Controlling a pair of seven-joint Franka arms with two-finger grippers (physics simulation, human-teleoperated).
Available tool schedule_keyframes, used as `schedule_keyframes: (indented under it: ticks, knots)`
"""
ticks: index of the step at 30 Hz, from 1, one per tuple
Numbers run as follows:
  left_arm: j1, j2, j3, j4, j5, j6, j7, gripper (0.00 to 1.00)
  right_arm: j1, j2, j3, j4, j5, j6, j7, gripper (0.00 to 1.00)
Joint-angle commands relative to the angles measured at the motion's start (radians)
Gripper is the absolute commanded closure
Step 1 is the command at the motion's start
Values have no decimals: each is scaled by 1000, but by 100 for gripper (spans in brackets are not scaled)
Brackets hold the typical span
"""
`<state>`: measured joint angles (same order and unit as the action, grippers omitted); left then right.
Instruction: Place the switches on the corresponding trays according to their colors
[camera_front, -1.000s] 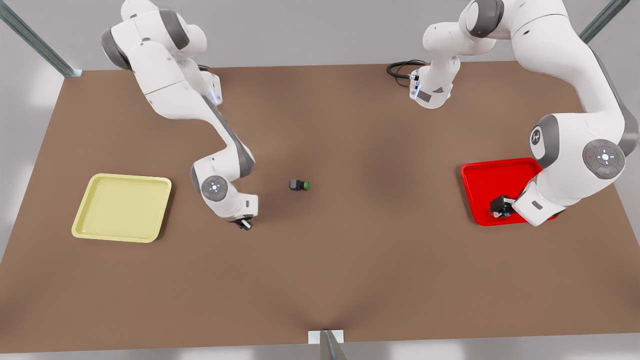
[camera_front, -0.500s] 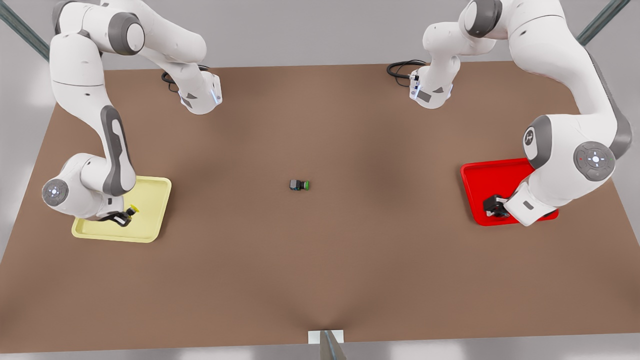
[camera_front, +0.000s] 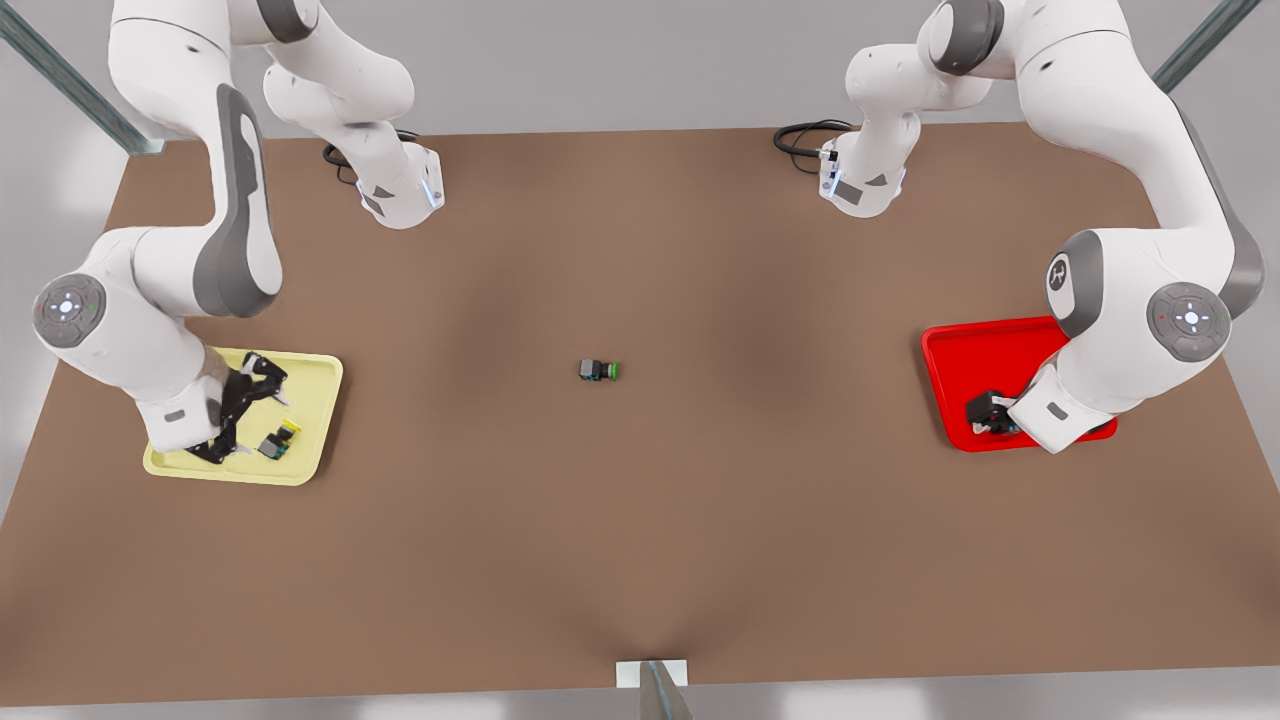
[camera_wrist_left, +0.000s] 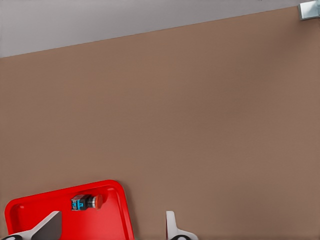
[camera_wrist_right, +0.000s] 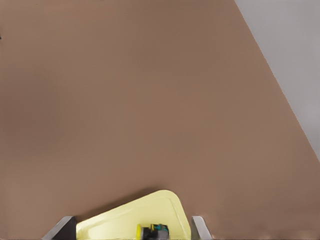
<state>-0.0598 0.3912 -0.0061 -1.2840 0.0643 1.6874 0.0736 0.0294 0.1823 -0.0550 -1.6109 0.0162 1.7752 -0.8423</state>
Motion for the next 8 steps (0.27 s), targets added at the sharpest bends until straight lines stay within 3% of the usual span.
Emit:
schedule_keyframes:
  ticks: [1, 2, 4, 8]
  knots:
    - [0, 0, 0, 0, 0, 0, 0, 0, -2, -1, 0, 28, -2, -66, 184, 0]
    - [0, 0, 0, 0, 0, 0, 0, 0, -9, -4, -3, 91, -21, -197, 468, 0]
    - [0, 0, 0, 0, 0, 0, 0, 0, -65, -3, 0, 184, -21, -324, 692, 0]
    - [0, -2, 0, 0, 0, 0, 0, 0, -91, -6, 0, 186, -5, -321, 706, 0]
